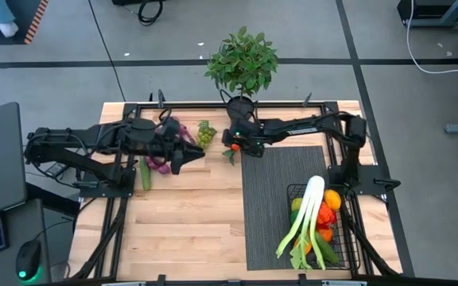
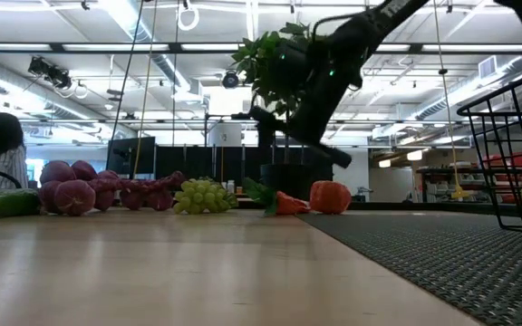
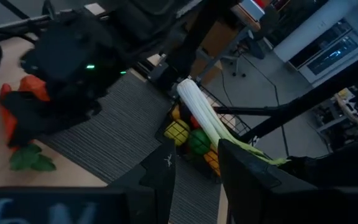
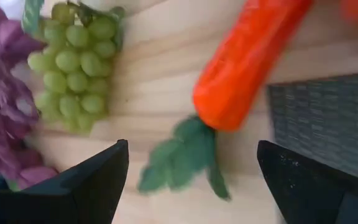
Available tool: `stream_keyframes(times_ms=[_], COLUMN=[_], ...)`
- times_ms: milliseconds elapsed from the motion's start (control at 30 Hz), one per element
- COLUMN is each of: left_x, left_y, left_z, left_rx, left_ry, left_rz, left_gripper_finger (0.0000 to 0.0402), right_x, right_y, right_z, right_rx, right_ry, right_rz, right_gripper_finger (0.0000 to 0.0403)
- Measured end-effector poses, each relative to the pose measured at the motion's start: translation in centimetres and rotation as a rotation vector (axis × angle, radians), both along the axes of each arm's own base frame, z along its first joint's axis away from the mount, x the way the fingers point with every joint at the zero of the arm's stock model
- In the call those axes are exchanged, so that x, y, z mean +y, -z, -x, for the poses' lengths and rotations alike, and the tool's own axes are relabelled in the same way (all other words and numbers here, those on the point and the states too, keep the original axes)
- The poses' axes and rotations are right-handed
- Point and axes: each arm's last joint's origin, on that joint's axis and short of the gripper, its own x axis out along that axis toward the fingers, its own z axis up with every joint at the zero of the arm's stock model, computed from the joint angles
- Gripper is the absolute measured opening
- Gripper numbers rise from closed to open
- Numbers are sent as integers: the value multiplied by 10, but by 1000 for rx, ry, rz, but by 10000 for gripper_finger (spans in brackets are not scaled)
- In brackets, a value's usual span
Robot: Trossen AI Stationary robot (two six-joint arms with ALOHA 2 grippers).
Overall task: Build produce basket
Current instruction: Put the carrot into the black wire basket
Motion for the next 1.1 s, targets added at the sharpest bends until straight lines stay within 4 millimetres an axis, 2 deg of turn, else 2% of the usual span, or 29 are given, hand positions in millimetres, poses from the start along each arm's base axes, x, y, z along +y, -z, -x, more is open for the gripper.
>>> stream_keyframes(times_ms=[167,400,967,1100], left_x=[-7,-10,-10,-10], left_y=[1,6,5,3], left_z=[0,3,2,1], left_rx=[13,60,47,23], left_ry=[28,47,44,43], left_rz=[7,-3,3,8], left_gripper_finger=[125,108,80,80], right_x=[-8,-17,-29,-30], right_y=[17,18,22,32], right_z=[-2,3,16,13], right_rx=[29,53,148,152], right_ry=[83,205,253,266], right_rz=[-35,8,-12,-31], right_gripper_finger=[348,346,346,346])
